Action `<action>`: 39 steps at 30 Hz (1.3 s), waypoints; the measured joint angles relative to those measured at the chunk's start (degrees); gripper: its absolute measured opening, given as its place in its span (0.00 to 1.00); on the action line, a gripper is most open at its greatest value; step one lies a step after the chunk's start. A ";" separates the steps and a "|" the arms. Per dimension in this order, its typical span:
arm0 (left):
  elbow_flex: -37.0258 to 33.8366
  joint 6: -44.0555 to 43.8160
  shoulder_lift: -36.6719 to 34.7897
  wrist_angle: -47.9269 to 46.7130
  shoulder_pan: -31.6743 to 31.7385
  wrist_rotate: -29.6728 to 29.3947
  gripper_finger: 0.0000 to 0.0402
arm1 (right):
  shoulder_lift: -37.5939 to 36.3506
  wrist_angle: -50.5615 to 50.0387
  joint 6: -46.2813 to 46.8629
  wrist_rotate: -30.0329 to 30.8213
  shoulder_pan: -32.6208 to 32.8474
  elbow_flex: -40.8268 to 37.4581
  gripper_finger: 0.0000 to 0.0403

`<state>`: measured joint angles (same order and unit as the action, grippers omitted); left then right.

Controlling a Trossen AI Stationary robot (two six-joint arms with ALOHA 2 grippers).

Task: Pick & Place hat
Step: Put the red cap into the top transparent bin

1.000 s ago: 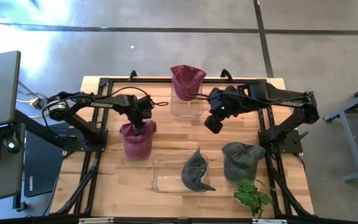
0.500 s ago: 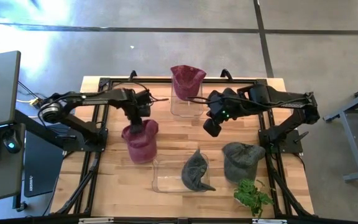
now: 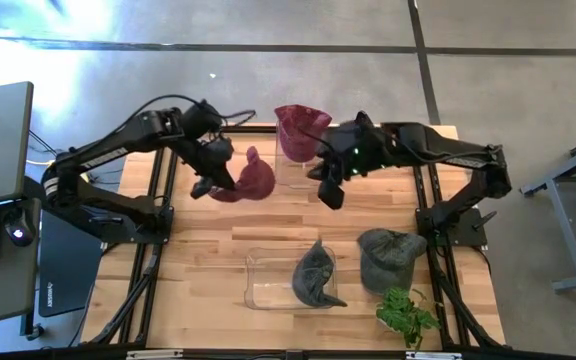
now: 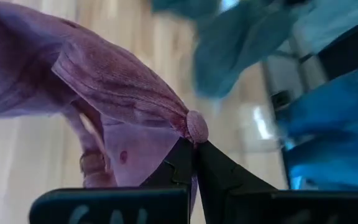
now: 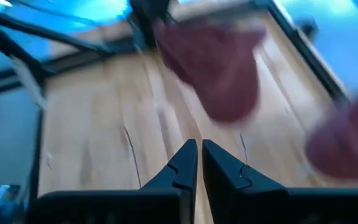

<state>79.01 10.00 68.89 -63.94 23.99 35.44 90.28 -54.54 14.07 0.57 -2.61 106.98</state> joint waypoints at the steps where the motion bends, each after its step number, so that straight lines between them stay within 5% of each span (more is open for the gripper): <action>1: 0.64 -0.07 -0.01 0.12 0.00 1.15 0.00 | 0.31 2.70 -2.50 -2.05 -0.57 0.00 0.08; 9: 1.59 -2.45 0.38 3.54 0.00 5.85 0.00 | 7.11 15.50 -15.18 -17.62 -3.91 0.00 0.38; 15: 1.57 -5.56 0.39 8.32 -0.02 9.05 0.00 | 12.34 19.14 -21.96 -14.12 -4.34 -0.07 0.53; 39: 1.53 -8.99 1.31 12.19 -0.02 10.88 0.00 | 13.25 26.56 -27.12 -19.61 -6.36 0.00 0.54</action>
<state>80.54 1.02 70.20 -51.75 23.97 46.33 103.53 -27.98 -13.05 -19.04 -8.97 106.98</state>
